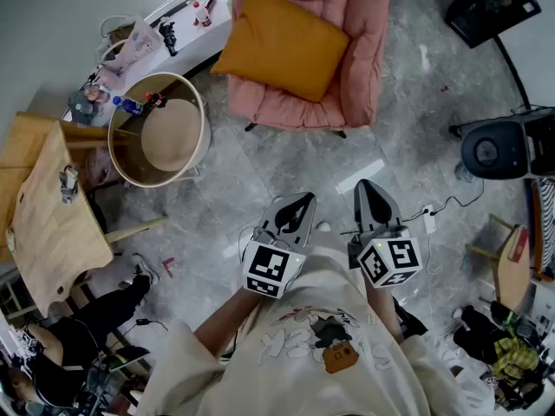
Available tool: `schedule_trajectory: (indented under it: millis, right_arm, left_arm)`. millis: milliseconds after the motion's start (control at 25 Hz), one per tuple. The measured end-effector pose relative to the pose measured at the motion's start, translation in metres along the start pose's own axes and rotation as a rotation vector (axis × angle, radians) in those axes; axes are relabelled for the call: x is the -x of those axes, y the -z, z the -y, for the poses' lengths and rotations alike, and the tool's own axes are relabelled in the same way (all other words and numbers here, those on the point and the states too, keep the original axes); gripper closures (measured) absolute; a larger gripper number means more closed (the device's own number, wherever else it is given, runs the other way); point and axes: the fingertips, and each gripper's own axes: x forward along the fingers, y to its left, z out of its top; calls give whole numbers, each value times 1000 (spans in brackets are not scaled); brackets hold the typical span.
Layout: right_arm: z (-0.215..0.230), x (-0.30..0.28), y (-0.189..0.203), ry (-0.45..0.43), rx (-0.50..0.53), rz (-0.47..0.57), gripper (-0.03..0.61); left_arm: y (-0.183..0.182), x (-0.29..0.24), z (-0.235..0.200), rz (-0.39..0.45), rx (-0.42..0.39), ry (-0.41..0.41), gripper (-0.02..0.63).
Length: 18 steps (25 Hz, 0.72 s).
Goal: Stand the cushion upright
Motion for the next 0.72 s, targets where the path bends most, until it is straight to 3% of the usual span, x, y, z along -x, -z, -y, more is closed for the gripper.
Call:
schedule_trajectory:
  millis: [160, 320, 520, 720]
  right_arm:
    - [-29, 30, 17, -77, 5, -12, 557]
    - [-30, 58, 35, -150, 25, -31, 557]
    - [-31, 83, 61, -225, 25, -71, 557]
    - [-31, 94, 60, -289, -15, -50, 557]
  left_arm:
    - [20, 28, 20, -34, 30, -61, 609]
    - [29, 29, 52, -38, 46, -84, 608]
    - [39, 33, 94, -86, -88, -103, 608]
    - [54, 42, 102, -130, -67, -145, 607]
